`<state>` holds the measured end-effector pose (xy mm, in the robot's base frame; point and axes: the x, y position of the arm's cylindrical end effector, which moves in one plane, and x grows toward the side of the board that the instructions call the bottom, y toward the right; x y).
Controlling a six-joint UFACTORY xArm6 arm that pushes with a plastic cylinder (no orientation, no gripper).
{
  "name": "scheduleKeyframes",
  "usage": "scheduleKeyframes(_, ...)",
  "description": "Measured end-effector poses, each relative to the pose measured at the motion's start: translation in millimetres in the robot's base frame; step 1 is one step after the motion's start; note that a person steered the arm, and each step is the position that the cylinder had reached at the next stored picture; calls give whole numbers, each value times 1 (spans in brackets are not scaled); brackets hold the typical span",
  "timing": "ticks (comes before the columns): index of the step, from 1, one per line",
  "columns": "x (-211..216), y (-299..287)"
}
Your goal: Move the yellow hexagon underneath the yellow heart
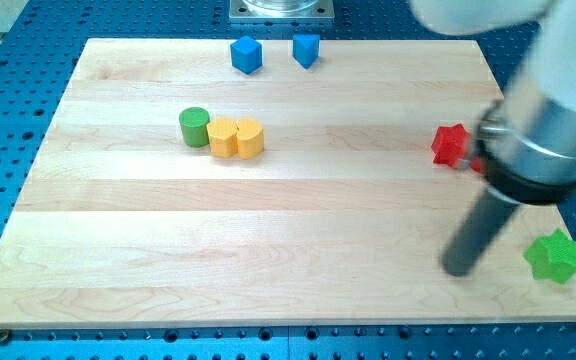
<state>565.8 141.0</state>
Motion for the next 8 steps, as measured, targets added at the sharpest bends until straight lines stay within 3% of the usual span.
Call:
scheduleKeyframes(1,-31,-91)
scheduleKeyframes(2,-50,-225)
scheduleKeyframes(3,-108,-297)
scheduleKeyframes(4,-194,-280)
scheduleKeyframes(5,-224,-251)
scheduleKeyframes(6,-137,-242)
scheduleKeyframes(7,-113,-243)
scheduleKeyframes(8,-107,-202)
